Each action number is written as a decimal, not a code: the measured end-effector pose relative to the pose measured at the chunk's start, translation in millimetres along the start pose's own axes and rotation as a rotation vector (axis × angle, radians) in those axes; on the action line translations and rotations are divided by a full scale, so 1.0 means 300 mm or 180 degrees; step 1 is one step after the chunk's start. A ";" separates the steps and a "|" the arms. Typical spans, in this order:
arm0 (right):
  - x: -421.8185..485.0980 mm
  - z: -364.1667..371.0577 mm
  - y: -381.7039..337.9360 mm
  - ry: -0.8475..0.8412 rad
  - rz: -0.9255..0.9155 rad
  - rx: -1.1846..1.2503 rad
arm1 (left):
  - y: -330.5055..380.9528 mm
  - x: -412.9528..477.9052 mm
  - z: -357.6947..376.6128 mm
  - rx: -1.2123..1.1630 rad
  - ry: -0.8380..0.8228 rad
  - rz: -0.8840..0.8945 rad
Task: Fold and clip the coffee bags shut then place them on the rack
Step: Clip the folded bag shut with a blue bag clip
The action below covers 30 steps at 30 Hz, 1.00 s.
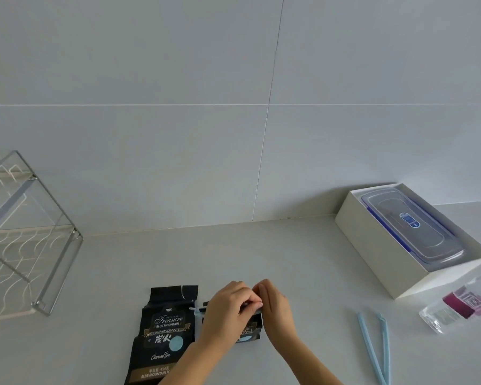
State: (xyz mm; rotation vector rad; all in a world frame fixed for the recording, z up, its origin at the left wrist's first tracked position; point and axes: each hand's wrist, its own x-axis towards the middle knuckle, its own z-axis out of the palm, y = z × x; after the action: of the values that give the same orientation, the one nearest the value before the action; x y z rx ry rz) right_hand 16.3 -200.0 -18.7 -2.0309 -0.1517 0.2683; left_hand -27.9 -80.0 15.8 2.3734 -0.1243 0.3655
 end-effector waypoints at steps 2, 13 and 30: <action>0.008 -0.011 -0.003 -0.0061 -0.0031 0.0095 | -0.006 0.013 -0.015 0.0004 -0.0144 -0.0055; 0.012 0.012 0.040 -0.0377 0.0023 0.0352 | -0.054 -0.013 -0.027 0.0139 -0.0447 0.0034; -0.048 0.092 -0.216 -0.0446 -0.1792 -0.1726 | -0.192 -0.104 -0.098 -0.0304 -0.0318 -0.0742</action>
State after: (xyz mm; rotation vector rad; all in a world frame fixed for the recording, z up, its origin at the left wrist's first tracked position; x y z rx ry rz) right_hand -3.9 -149.8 28.4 -2.3915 -0.9519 0.0064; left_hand -53.3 -18.2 -10.1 2.2809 0.0865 0.1267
